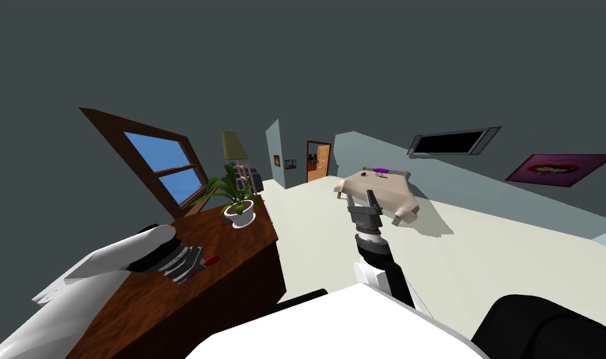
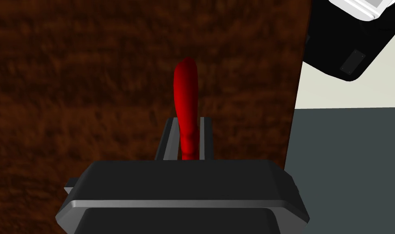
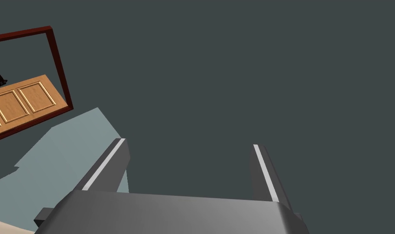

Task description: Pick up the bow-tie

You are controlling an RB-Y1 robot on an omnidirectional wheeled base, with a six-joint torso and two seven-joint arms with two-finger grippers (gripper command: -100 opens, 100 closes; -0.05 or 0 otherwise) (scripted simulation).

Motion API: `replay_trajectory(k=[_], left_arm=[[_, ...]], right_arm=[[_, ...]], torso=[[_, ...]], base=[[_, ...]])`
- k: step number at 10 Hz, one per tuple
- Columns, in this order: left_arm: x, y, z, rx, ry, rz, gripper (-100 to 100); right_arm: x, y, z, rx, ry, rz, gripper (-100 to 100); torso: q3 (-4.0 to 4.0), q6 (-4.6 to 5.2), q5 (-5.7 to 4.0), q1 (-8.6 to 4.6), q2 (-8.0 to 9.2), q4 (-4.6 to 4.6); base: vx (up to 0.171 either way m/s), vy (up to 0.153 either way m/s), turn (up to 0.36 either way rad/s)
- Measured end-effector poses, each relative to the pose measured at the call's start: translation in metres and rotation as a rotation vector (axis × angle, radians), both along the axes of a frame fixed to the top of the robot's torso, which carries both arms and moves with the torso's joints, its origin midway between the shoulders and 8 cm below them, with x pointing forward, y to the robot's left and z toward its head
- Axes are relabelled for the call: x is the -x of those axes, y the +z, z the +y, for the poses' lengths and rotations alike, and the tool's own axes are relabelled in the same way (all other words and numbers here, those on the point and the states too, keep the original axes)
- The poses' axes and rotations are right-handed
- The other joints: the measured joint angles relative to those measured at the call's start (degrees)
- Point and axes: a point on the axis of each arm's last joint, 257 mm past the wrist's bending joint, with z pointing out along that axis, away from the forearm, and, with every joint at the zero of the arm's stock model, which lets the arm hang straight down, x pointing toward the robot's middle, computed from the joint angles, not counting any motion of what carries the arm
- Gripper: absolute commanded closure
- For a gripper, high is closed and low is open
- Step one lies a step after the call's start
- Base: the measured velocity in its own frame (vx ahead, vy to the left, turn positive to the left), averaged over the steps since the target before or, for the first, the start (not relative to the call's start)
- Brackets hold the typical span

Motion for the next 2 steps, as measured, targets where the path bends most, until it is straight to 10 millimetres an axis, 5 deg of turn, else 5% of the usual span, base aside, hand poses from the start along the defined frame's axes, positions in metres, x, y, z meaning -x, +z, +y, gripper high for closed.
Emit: replay_trajectory(k=[1, 2], left_arm=[[0.0007, 0.0077, 0.0020, -0.001, -0.003, 0.000, 100], [0.0012, 0.0089, 0.0023, -0.001, -0.003, 0.001, 0]], right_arm=[[0.0000, 0.0000, 0.0000, 0.000, 0.000, 0.000, 0], [0.0000, 0.0000, 0.0000, 0.000, 0.000, 0.000, 0]], torso=[[0.00, 0.00, 0.01, -0.01, 0.01, 0.00], [-0.01, 0.02, 0.04, -0.01, 0.01, -0.02]], base=[[0.003, 0.000, 0.011], [0.000, 0.000, 0.000]])
